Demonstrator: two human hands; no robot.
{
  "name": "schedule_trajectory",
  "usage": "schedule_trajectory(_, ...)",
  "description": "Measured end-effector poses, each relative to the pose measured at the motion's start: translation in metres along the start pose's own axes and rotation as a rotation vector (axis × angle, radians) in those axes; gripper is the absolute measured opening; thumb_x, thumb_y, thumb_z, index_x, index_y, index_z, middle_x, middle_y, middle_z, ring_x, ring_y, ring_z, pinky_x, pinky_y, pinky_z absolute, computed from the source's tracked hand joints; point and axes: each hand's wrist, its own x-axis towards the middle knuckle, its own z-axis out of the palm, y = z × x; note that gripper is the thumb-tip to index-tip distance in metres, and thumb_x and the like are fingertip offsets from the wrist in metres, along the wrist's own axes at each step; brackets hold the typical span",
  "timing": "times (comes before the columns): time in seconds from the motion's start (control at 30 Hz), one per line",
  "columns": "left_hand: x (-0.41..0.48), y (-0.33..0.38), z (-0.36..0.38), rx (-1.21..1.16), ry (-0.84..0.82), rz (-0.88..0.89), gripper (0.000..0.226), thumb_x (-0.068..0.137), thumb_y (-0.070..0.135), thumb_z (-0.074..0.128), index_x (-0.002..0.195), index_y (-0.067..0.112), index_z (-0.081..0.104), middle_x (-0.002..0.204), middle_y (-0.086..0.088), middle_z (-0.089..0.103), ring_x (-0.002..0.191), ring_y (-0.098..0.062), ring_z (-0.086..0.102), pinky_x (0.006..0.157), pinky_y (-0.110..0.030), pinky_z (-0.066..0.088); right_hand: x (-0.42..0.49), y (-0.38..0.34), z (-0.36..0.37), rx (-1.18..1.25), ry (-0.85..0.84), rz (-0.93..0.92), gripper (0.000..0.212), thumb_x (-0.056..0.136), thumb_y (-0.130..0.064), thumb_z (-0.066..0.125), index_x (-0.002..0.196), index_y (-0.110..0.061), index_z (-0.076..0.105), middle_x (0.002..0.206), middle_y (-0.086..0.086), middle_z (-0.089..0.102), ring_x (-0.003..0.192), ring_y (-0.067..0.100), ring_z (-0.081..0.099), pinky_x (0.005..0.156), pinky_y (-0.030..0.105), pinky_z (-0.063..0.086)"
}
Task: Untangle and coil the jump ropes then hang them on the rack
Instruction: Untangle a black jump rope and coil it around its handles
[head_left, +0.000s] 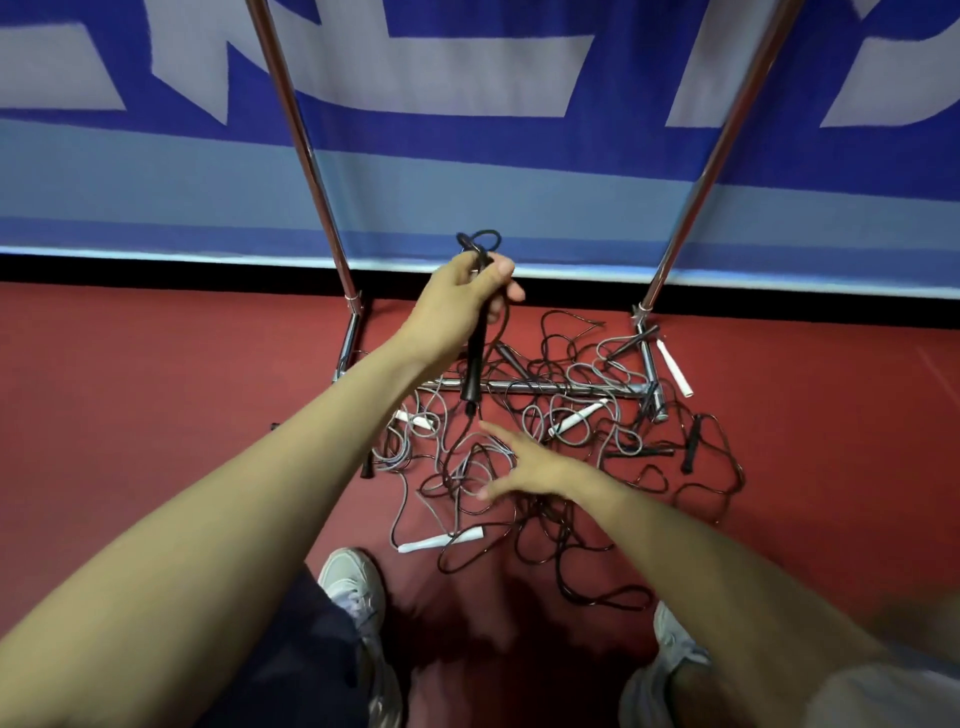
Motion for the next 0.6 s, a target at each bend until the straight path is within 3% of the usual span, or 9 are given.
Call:
schedule_trajectory(0.13,0.002,0.003,-0.003,-0.072,0.001,-0.013,0.006,0.1,0.016,0.049,0.097,0.013,0.053,0.073,0.001,0.065,0.057,-0.008,0.044,0.057,-0.017,0.039,0.016,-0.027,0.014,0.093,0.011,-0.074,0.077,0.073,-0.036,0.082,0.141,-0.029,0.046,0.154,-0.006,0.024,0.143,0.016,0.026,0.117,0.035,0.025)
schedule_trajectory(0.2,0.003,0.003,-0.006,-0.079,0.009,-0.001,0.007,0.101,0.015,0.048,0.097,0.012,0.053,0.075,0.0,0.065,0.059,-0.008,0.044,0.058,-0.018,0.039,0.022,-0.029,0.017,0.086,-0.04,-0.116,0.046,0.077,-0.031,0.08,0.119,-0.022,0.064,0.138,-0.01,0.038,0.13,0.009,0.039,0.112,0.029,0.03)
schedule_trajectory(0.27,0.004,0.004,-0.009,-0.086,0.009,0.009,0.007,0.101,0.015,0.048,0.097,0.011,0.053,0.075,0.0,0.065,0.059,-0.008,0.044,0.059,-0.018,0.039,0.026,-0.026,0.022,0.096,-0.049,-0.167,0.015,0.08,-0.025,0.078,0.09,-0.017,0.069,0.113,-0.009,0.047,0.109,0.01,0.048,0.098,0.026,0.037)
schedule_trajectory(0.37,0.004,0.008,-0.011,-0.127,0.04,0.051,0.006,0.101,0.014,0.048,0.099,0.01,0.053,0.072,0.001,0.063,0.056,-0.007,0.043,0.057,-0.017,0.038,0.028,-0.013,0.022,-0.031,0.038,-0.162,0.02,0.086,-0.018,0.071,0.08,0.001,0.064,0.089,0.004,0.052,0.086,0.019,0.051,0.077,0.029,0.042)
schedule_trajectory(0.5,0.008,0.016,-0.023,-0.176,0.169,0.077,0.009,0.1,0.015,0.049,0.099,0.009,0.055,0.069,0.002,0.063,0.052,-0.006,0.042,0.053,-0.017,0.037,0.014,0.016,-0.009,-0.434,0.141,0.079,0.02,0.092,-0.013,0.052,0.074,-0.009,0.055,0.084,0.012,0.06,0.086,0.026,0.059,0.072,0.029,0.043)
schedule_trajectory(0.53,0.008,0.014,-0.028,-0.066,0.198,0.054,0.011,0.1,0.018,0.05,0.099,0.009,0.056,0.073,0.001,0.065,0.052,-0.006,0.043,0.054,-0.018,0.038,0.009,0.02,-0.023,-0.442,0.192,0.12,0.02,0.094,-0.011,0.05,0.077,-0.006,0.057,0.085,0.013,0.06,0.087,0.027,0.06,0.071,0.028,0.042)
schedule_trajectory(0.6,0.007,0.006,-0.04,0.455,0.162,-0.076,0.022,0.098,0.027,0.055,0.104,0.007,0.059,0.088,-0.004,0.066,0.063,-0.011,0.054,0.066,-0.026,0.043,-0.002,0.017,-0.053,-0.407,0.328,0.124,0.018,0.096,-0.008,0.051,0.087,-0.002,0.064,0.09,0.016,0.063,0.092,0.029,0.063,0.073,0.028,0.042)
